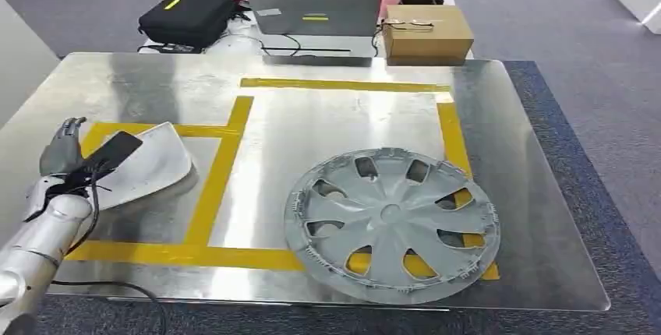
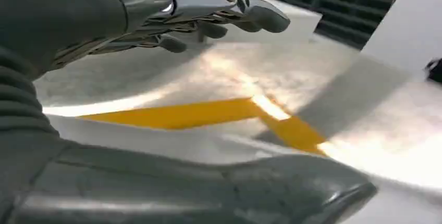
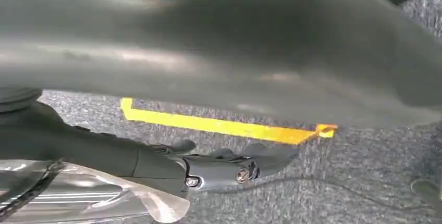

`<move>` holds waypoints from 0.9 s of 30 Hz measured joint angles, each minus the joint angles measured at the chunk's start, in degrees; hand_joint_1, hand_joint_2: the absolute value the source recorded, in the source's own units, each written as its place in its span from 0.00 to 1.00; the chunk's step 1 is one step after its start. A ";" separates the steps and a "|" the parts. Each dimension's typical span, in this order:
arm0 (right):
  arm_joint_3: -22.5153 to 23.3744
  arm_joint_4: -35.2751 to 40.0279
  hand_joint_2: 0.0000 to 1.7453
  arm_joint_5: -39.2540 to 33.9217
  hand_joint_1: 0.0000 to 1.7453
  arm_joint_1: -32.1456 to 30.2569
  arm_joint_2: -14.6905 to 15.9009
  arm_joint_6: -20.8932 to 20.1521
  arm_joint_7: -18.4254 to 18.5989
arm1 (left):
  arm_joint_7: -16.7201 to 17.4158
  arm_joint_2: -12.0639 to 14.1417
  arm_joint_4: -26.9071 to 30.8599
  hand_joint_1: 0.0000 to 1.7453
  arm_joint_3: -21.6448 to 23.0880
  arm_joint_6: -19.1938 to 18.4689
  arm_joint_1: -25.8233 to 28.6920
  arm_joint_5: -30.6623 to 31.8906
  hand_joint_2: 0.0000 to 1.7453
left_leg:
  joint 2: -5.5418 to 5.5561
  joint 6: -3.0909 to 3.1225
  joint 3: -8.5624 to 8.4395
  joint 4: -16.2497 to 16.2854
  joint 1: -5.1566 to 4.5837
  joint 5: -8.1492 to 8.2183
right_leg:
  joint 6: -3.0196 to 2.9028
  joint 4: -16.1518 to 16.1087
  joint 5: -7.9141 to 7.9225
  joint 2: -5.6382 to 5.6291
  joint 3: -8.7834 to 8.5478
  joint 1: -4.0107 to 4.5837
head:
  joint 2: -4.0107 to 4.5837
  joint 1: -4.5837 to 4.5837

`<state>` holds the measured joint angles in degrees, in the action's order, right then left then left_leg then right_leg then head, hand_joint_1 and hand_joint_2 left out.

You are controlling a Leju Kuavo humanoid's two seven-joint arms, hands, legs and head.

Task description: Take the parts from the cabinet and place them on the table.

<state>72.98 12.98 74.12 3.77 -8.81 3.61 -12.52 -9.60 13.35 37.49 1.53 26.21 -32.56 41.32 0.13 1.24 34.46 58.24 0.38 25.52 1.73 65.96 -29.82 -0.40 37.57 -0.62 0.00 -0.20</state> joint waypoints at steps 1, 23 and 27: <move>0.00 0.00 0.00 0.00 0.00 0.06 0.00 0.02 0.00 | -1.53 -0.68 1.84 0.00 -0.61 1.35 0.57 -1.62 0.00 | 0.01 -0.08 -0.03 0.09 0.00 0.04 | -0.31 -5.37 2.09 0.01 -2.81 0.00 | 0.00 0.00; 0.00 -0.04 0.00 0.33 0.00 -0.02 -0.39 0.39 -0.22 | -8.30 -6.18 21.17 0.00 -2.60 6.27 7.23 -10.18 0.00 | -0.17 0.13 -3.59 -0.85 -0.01 2.17 | 0.52 -6.76 3.44 0.33 -0.45 -0.03 | 0.00 0.46; -0.02 -0.07 0.00 0.33 0.00 -0.01 -0.46 0.42 -0.22 | -8.41 -7.01 23.01 0.00 -2.60 6.31 7.92 -10.38 0.00 | -0.23 0.80 -1.37 -0.76 -0.18 0.64 | 1.16 9.36 -6.05 0.34 4.85 -0.04 | 0.00 0.13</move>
<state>72.96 12.92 74.44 3.76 -9.27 4.02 -12.74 -18.01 6.34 60.50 -1.07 32.52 -24.64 30.95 -0.10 2.04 33.10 57.48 0.20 26.17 2.89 75.33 -35.87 -0.05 42.43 -0.66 0.00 -0.07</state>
